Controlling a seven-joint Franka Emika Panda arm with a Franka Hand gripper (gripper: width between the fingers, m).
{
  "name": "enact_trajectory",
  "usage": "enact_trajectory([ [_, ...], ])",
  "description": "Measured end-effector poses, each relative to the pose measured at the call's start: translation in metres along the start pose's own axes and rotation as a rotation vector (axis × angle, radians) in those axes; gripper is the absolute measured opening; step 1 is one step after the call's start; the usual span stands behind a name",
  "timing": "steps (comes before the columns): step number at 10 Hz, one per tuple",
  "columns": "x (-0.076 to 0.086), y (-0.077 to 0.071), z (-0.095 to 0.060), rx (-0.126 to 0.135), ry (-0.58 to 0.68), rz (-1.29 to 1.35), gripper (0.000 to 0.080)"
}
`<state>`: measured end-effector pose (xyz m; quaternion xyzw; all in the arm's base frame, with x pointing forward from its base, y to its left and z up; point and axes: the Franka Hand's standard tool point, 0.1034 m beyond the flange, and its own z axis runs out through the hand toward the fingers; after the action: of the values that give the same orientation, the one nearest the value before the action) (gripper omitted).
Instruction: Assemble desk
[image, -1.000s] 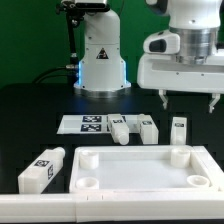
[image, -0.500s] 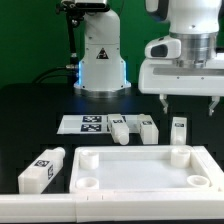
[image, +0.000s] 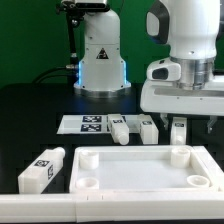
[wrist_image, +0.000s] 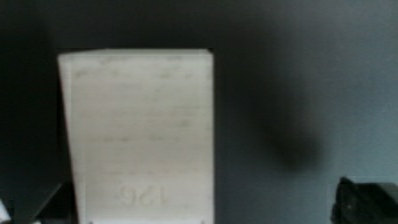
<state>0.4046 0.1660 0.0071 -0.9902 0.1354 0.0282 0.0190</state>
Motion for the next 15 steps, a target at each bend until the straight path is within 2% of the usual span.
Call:
enact_trajectory([
  [2,0.000,0.000,0.000,0.000,0.000,-0.028,0.0388],
  [3,0.000,0.000,0.000,0.000,0.000,-0.049,0.0388],
  [4,0.000,0.000,0.000,0.000,0.000,-0.050,0.0280],
  [6,0.000,-0.002,-0.001,-0.001,0.000,-0.211,0.0281],
  [7,0.000,-0.010,-0.007,0.003,0.009,-0.348,0.0281],
  [9,0.001,-0.015,-0.013,-0.008,0.027,-0.666,0.0281],
  [13,0.001,-0.014,-0.012,-0.016,0.025,-0.899,0.0281],
  [15,0.006,-0.019,-0.015,-0.040,0.041,-1.297,0.0281],
])
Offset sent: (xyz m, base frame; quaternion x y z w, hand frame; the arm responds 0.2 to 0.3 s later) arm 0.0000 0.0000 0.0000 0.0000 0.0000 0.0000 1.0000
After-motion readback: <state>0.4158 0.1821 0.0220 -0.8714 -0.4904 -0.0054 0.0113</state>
